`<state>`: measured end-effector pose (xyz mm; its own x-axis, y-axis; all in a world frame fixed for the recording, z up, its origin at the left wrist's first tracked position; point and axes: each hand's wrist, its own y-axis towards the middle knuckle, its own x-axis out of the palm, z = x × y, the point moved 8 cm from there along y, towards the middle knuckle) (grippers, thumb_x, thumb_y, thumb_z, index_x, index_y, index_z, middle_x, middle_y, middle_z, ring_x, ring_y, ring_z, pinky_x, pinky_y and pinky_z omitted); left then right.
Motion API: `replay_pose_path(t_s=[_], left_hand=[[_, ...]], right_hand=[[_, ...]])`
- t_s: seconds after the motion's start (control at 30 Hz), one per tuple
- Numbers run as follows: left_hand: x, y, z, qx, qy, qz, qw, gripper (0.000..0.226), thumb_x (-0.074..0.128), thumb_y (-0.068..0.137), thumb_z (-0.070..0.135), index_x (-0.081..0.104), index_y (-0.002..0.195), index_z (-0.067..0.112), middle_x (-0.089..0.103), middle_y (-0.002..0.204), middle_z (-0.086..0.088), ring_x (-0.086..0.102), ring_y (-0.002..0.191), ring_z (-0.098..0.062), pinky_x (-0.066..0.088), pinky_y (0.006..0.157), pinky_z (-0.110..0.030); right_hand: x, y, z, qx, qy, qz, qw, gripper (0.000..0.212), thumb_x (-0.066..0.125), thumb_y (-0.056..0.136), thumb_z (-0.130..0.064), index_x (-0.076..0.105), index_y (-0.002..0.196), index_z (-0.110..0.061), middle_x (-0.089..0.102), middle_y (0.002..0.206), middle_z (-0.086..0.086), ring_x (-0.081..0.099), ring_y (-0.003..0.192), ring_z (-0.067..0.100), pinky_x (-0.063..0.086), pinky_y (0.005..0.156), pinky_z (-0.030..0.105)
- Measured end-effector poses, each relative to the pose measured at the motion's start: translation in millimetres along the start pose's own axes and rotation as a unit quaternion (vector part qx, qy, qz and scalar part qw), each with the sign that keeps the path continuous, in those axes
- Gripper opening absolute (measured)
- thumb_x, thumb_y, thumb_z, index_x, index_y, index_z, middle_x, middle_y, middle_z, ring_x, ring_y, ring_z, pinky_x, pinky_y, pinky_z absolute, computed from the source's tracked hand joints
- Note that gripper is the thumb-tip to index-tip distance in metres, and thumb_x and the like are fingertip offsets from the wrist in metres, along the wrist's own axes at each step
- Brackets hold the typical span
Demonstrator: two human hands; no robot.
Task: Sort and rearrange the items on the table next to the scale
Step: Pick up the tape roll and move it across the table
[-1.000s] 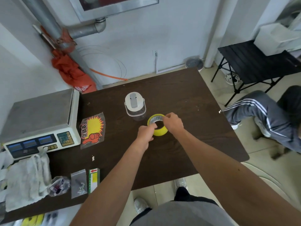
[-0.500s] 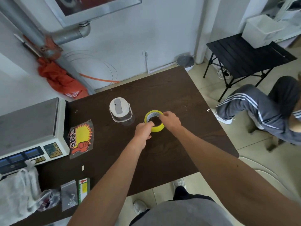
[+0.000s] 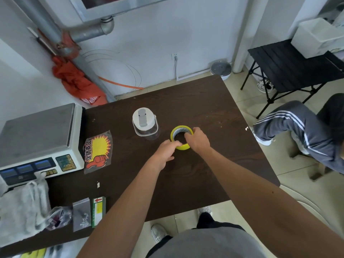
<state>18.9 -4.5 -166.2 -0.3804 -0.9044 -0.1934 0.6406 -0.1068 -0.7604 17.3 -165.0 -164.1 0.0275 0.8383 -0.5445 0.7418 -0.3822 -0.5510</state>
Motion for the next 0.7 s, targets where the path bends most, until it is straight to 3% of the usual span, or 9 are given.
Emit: replay_pose_path(t_s=[0.07, 0.27, 0.4, 0.5, 0.7], left_hand=[[-6, -1, -1, 0.002, -0.001, 0.005, 1.0, 0.077, 0.068, 0.089, 0.032, 0.032, 0.155, 0.017, 0.048, 0.143, -0.001, 0.051, 0.127, -0.019, 0.05, 0.105, -0.041], [-42, -6, -16, 0.004, -0.021, 0.026, 0.999, 0.07, 0.067, 0.09, 0.031, 0.039, 0.152, 0.016, 0.051, 0.144, -0.003, 0.052, 0.127, -0.018, 0.052, 0.098, -0.036], [-77, -12, -31, 0.006, -0.049, 0.06, 0.997, 0.051, 0.066, 0.091, 0.028, 0.054, 0.14, 0.015, 0.059, 0.131, -0.003, 0.057, 0.118, -0.017, 0.053, 0.094, -0.035], [-104, -22, -43, 0.003, -0.073, 0.077, 0.994, 0.048, 0.065, 0.093, 0.026, 0.054, 0.138, 0.015, 0.059, 0.126, -0.002, 0.058, 0.114, -0.016, 0.052, 0.088, -0.033], [-162, -45, -73, 0.007, -0.116, 0.111, 0.987, 0.047, 0.063, 0.095, 0.024, 0.053, 0.139, 0.012, 0.056, 0.126, -0.003, 0.055, 0.114, -0.018, 0.048, 0.09, -0.034]], right_hand=[[0, -5, -6, -0.027, -0.024, 0.045, 0.998, 0.058, 0.049, 0.097, -0.028, 0.035, 0.149, -0.008, 0.043, 0.149, 0.011, 0.042, 0.135, 0.029, 0.04, 0.107, 0.04], [20, -33, -31, -0.134, -0.096, 0.134, 0.977, 0.041, 0.052, 0.093, -0.023, 0.05, 0.129, -0.004, 0.05, 0.131, 0.013, 0.046, 0.123, 0.03, 0.042, 0.104, 0.043], [47, -45, -48, -0.183, -0.104, 0.112, 0.971, 0.03, 0.054, 0.093, -0.021, 0.061, 0.118, -0.005, 0.053, 0.128, 0.014, 0.047, 0.122, 0.032, 0.041, 0.102, 0.044], [70, -54, -63, -0.202, -0.111, 0.085, 0.969, 0.027, 0.052, 0.095, -0.021, 0.065, 0.112, -0.005, 0.057, 0.121, 0.016, 0.05, 0.116, 0.033, 0.042, 0.1, 0.044], [125, -77, -88, -0.223, -0.167, 0.022, 0.96, 0.028, 0.05, 0.097, -0.025, 0.066, 0.11, -0.007, 0.058, 0.118, 0.013, 0.053, 0.115, 0.032, 0.042, 0.098, 0.041]])
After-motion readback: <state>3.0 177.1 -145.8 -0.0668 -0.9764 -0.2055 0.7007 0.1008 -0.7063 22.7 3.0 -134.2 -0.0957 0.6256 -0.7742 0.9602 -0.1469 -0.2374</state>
